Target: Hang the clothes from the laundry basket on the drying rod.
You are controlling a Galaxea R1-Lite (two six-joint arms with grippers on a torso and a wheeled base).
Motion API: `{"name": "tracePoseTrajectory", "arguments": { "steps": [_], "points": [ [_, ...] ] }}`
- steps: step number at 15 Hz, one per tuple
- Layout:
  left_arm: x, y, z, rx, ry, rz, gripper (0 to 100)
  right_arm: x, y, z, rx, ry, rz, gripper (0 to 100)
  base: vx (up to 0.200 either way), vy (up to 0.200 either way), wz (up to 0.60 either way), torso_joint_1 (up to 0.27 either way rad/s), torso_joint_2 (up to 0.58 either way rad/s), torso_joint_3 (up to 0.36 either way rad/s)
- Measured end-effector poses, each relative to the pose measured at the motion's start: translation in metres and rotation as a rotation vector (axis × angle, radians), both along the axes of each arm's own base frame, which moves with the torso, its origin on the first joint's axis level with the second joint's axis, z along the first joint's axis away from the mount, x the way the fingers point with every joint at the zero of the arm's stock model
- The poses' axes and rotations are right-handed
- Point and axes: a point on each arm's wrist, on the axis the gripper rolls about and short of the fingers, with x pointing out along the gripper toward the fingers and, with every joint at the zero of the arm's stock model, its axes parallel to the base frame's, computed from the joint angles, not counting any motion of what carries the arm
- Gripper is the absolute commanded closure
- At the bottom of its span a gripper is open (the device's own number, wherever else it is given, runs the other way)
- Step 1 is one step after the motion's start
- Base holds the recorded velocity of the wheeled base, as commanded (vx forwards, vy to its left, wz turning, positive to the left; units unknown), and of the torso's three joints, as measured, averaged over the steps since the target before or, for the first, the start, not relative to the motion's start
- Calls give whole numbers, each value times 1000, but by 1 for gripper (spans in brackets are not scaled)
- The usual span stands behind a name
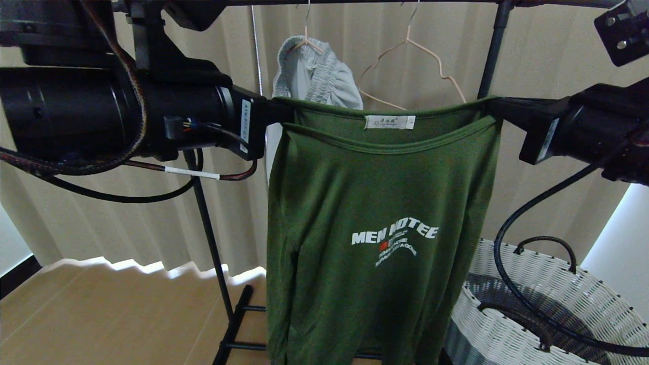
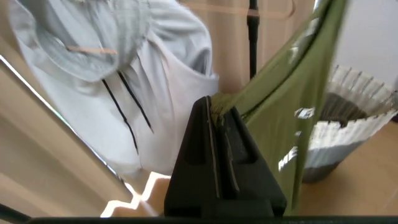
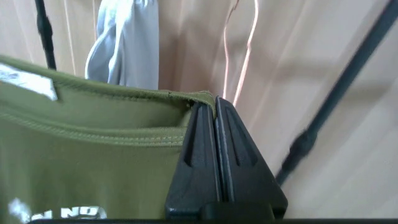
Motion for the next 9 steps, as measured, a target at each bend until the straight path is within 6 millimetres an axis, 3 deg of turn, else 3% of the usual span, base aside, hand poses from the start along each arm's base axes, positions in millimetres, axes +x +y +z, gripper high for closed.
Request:
{"name": "tracePoseTrajectory", "arguments": {
  "steps": [9],
  "points": [
    [3,-2,-7,16,19,2,100,-10,-4,0,5,-9,7,100,0,0,0,0,0,0]
  ]
}}
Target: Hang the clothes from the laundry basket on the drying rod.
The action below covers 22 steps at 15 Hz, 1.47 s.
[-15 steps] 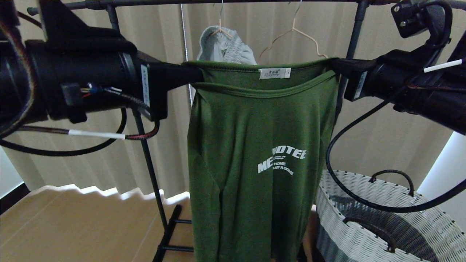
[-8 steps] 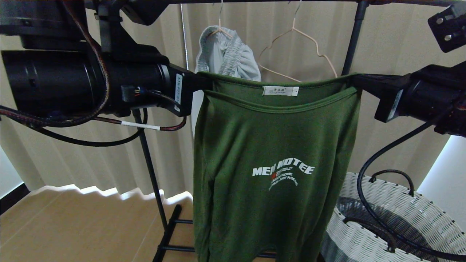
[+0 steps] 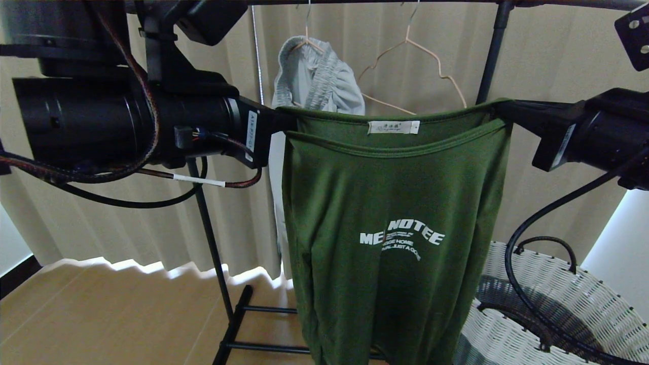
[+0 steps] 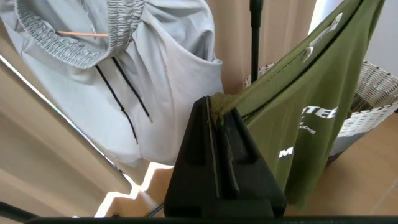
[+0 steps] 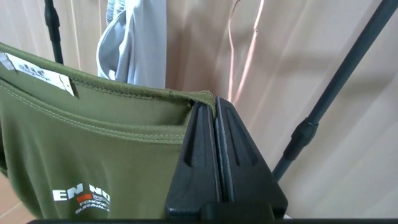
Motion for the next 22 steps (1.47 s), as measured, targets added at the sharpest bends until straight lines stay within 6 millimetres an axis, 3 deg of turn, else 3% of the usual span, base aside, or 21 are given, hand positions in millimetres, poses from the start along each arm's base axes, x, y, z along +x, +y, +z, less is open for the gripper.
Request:
{"name": "tracePoseTrajectory", "arguments": {
  "steps": [8,9,14,18,22],
  "points": [
    [-2,3,-5,11,13,4,100,0,0,-3,-5,11,4,100,0,0,0,0,0,0],
    [-2,4,-6,13,16,5,100,-1,0,-4,-6,13,4,0,0,0,0,0,0,0],
    [1,3,-8,-30,-46,21,100,-7,-2,-17,-8,32,8,0,0,0,0,0,0,0],
    [7,9,-23,-20,-48,106,100,-26,-4,-31,25,-49,108,0,0,0,0,0,0,0],
    [6,16,-23,-9,-59,170,100,-46,-12,-36,26,-56,152,0,0,0,0,0,0,0]
  ]
}}
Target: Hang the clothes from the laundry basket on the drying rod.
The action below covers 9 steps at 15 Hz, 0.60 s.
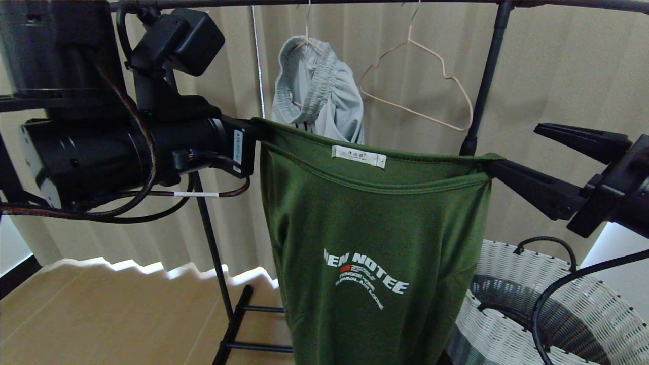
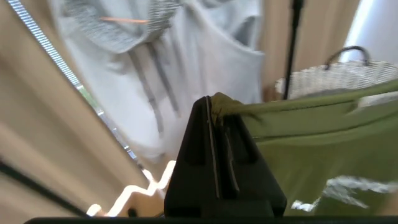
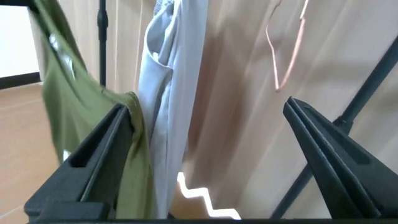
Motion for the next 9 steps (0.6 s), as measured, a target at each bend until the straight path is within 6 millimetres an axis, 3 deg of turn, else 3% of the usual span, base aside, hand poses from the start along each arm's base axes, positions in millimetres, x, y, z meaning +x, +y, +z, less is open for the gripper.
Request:
{"name": "tracePoseTrajectory", "arguments": {
  "steps": [9],
  "points": [
    [-20,16,-13,19,33,16,100,-22,-6,-13,-35,72,29,0,0,0,0,0,0,0]
  ]
}}
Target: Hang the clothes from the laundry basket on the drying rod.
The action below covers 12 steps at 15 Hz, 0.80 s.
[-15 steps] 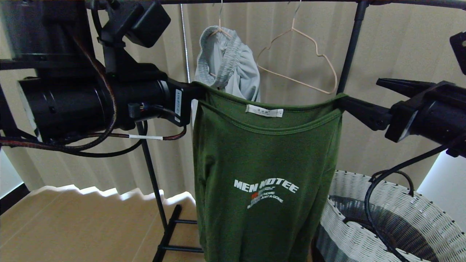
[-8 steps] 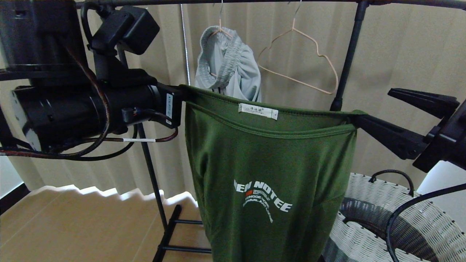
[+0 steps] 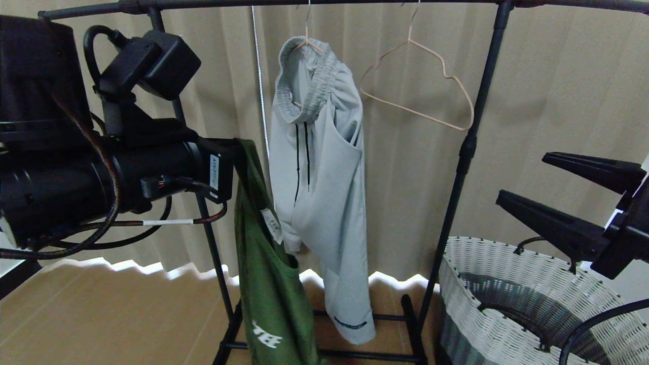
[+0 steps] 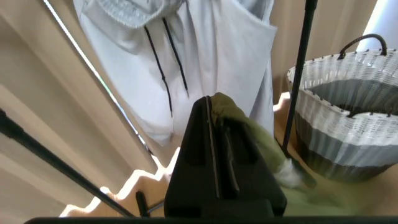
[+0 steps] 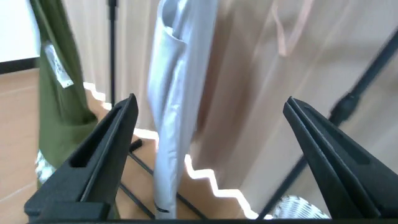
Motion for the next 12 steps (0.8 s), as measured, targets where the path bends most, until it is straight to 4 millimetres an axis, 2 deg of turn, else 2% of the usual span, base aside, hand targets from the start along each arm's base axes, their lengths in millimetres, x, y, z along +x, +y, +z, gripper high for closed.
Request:
{"name": "tracePoseTrajectory", "arguments": {
  "steps": [3,5,9,12],
  "points": [
    [-2,12,-2,5,0,36,100,-1,-1,-7,-35,56,-10,0,0,0,0,0,0,0],
    [-10,25,-7,10,7,68,100,-7,-8,-20,-124,172,-37,0,0,0,0,0,0,0],
    [-32,44,-12,6,4,95,100,-6,-25,-23,-225,130,-185,0,0,0,0,0,0,0],
    [-44,56,-13,-2,-10,122,100,-4,-32,-31,-217,95,-242,0,0,0,0,0,0,0]
  ]
}}
